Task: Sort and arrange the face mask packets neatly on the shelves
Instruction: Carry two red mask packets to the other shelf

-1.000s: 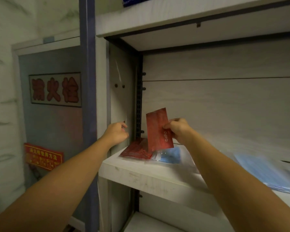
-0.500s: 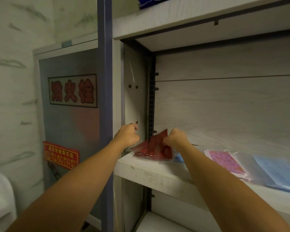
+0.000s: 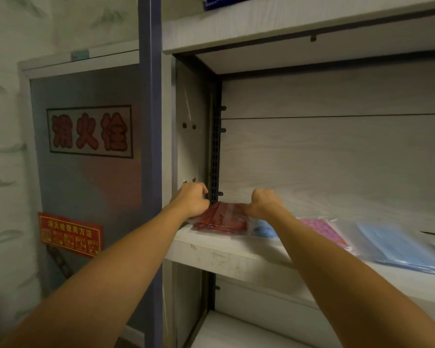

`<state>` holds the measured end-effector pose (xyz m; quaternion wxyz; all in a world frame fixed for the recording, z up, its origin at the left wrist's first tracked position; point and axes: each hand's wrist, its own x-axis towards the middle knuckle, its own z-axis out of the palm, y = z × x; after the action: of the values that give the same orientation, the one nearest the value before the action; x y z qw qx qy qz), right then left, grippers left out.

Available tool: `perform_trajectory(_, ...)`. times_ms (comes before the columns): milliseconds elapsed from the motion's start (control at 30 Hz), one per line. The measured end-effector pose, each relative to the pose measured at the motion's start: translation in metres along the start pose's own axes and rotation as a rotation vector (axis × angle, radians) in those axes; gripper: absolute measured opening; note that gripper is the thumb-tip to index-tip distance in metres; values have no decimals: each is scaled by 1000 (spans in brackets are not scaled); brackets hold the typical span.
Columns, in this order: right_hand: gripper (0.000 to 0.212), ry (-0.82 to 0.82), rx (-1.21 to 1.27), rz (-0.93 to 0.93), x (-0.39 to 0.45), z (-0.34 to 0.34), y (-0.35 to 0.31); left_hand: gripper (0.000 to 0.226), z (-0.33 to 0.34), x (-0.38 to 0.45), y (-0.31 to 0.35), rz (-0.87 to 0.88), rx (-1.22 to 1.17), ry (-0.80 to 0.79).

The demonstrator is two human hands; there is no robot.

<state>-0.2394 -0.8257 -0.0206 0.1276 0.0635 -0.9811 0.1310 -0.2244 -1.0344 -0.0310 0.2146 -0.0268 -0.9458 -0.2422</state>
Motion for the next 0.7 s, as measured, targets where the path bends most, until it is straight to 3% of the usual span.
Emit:
perform_trajectory(167, 20, 26, -120, -33, -15, -10, 17, 36, 15, -1, 10, 79, 35, -18)
perform_trajectory(367, 39, 73, -214, 0, -43, -20, 47, 36, 26, 0, 38, 208, 115, -38)
perform_trajectory(700, 38, 88, -282, 160, -96, -39, 109, 36, 61, -14, 108, 406, 103, -74)
